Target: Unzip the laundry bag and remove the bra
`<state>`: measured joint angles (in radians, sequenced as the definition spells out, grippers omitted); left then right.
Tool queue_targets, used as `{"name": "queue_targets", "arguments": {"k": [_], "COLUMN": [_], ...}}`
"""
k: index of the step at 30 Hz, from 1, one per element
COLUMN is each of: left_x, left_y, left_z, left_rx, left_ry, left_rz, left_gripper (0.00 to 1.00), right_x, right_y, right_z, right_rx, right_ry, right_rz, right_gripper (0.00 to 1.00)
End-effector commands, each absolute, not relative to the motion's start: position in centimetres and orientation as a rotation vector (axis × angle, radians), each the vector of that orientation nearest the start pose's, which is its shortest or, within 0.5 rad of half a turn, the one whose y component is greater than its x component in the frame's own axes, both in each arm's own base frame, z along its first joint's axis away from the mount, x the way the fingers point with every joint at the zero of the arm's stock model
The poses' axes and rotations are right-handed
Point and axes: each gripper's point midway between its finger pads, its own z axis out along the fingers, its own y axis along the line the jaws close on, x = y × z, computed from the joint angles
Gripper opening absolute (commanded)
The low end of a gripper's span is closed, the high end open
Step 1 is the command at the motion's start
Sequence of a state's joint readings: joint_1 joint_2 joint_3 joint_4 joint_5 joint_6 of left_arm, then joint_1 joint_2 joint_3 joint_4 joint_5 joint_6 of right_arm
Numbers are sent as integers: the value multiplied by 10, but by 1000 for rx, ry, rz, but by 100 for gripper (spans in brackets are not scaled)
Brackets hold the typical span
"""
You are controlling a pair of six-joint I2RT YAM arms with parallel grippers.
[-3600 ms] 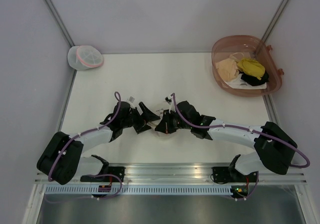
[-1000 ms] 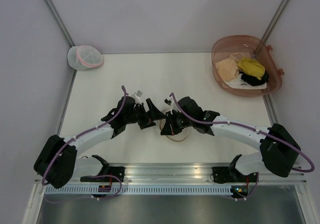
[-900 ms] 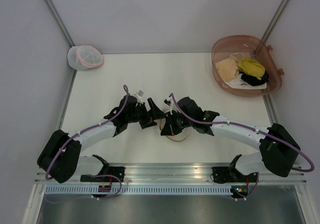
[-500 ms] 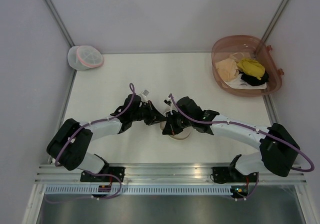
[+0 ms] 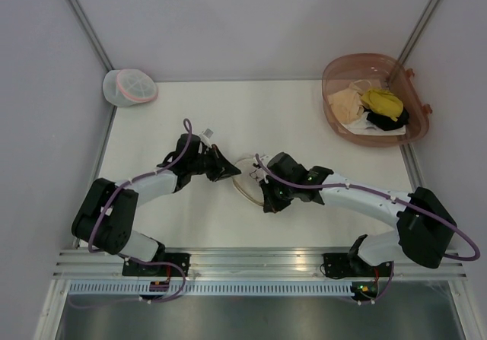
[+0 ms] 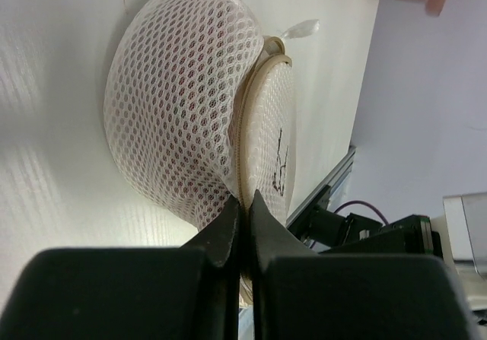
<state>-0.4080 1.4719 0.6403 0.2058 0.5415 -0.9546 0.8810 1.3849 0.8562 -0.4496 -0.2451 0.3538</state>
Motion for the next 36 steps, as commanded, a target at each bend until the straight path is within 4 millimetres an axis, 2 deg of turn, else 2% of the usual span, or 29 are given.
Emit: {"name": "queue_targets", "arguments": {"k": [1,2,3,5,6,9,10,12,13,17,21,27,32,33,34,36], "left_x": [302,303,303,301,299,291,289,284,282,276,271,270,271,273,275,284], "left_y": [-242,-241,-240,-241,-245,-251,-251,-251,-251,-253,-256,-259,-261,-261,-261,-259], "left_z": [109,109,112,108,112,106,104,104,102,104,105,105,111,112,115,119], "left_rx": [-182,-176,-165,-122,-85,-15,3,37,55,131,193,256,284,275,271,212], "left_ry": [2359,2362,2360,2379,2382,2426,2432,2438,2445,2452,2467,2469,2459,2456,2452,2449], "left_rz": [-1236,-1233,-1239,-1253,-1290,-1355,-1353,-1366,-1364,-1396,-1439,-1473,-1489,-1485,-1478,-1420], "left_gripper": [2,2,2,2,2,2,2,2,2,2,2,2,2,6,32,66], "right_x": [143,147,163,176,194,218,231,247,259,294,325,351,372,371,370,363], "right_y": [233,227,211,195,183,171,163,163,156,153,153,158,151,151,156,162], "right_z": [65,64,65,65,67,64,67,68,73,90,108,153,151,148,143,137], "right_rx": [-779,-744,-681,-597,-543,-467,-419,-383,-336,-237,-193,-191,-219,-231,-248,-256], "right_ry": [2713,2715,2691,2680,2630,2610,2574,2540,2499,2396,2331,2194,2210,2224,2250,2286], "right_rz": [499,440,276,111,-32,-224,-308,-379,-438,-506,-489,-446,-549,-548,-516,-456], "right_gripper": [0,0,0,0,1,0,1,0,0,0,1,1,1,0,0,0]}}
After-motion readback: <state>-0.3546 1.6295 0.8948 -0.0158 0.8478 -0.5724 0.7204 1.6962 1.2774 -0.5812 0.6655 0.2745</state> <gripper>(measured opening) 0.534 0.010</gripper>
